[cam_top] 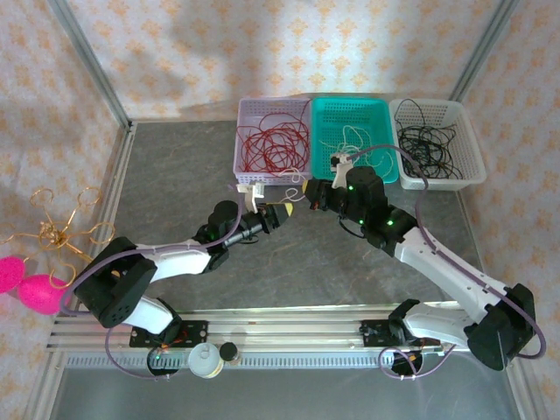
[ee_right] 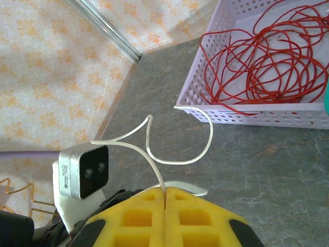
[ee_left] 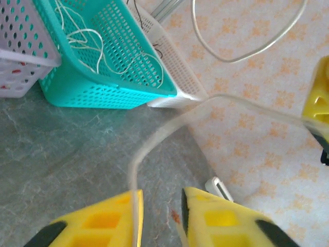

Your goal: Untangle the cables

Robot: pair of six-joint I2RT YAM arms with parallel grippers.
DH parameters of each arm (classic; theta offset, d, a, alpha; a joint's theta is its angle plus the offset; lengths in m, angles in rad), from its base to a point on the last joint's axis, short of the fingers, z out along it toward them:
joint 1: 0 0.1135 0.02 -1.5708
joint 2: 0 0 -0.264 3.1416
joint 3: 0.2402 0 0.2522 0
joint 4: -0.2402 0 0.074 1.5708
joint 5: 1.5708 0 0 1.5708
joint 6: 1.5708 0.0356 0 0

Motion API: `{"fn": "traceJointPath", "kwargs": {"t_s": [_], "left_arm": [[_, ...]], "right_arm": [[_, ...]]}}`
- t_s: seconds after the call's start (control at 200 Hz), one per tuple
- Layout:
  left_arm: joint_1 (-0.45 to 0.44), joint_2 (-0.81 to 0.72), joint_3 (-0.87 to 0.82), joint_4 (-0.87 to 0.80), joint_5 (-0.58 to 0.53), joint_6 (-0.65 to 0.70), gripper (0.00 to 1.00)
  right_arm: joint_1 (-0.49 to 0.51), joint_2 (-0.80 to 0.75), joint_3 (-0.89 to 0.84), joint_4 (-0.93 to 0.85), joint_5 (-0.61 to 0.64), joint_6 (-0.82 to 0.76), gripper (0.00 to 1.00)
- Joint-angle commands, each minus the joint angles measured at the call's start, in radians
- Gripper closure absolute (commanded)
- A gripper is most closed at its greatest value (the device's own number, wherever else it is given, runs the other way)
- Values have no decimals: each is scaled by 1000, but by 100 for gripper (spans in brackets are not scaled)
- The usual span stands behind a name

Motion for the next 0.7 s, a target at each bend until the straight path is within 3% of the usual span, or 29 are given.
{"fn": "traceJointPath", "kwargs": {"t_s": [0.0, 0.04, 0.155, 0.245, 0.435, 0.551, 0.696], "left_arm": [[12, -33, 17, 57, -70, -3, 95], [12, -46, 5, 41, -91, -3, 100], [12, -95, -42, 15, -110, -3, 100], [12, -142, -80, -35, -122, -2, 100], [12, -327, -151, -206, -198, 8, 100], [12, -482, -158, -366, -275, 37, 100], [12, -644, -93, -604, -344, 90, 100]], "right_arm": [[-3, -28, -10, 5, 48, 28, 100], [-3, -30, -8, 0, 90, 46, 100], [-4, -46, -15, -8, 266, 166, 100], [-6, -56, -35, -7, 377, 350, 100], [-5, -43, -88, 13, 468, 668, 100], [-6, -28, -82, -26, 536, 694, 100], [-12, -6, -68, -56, 559, 599, 100]]}}
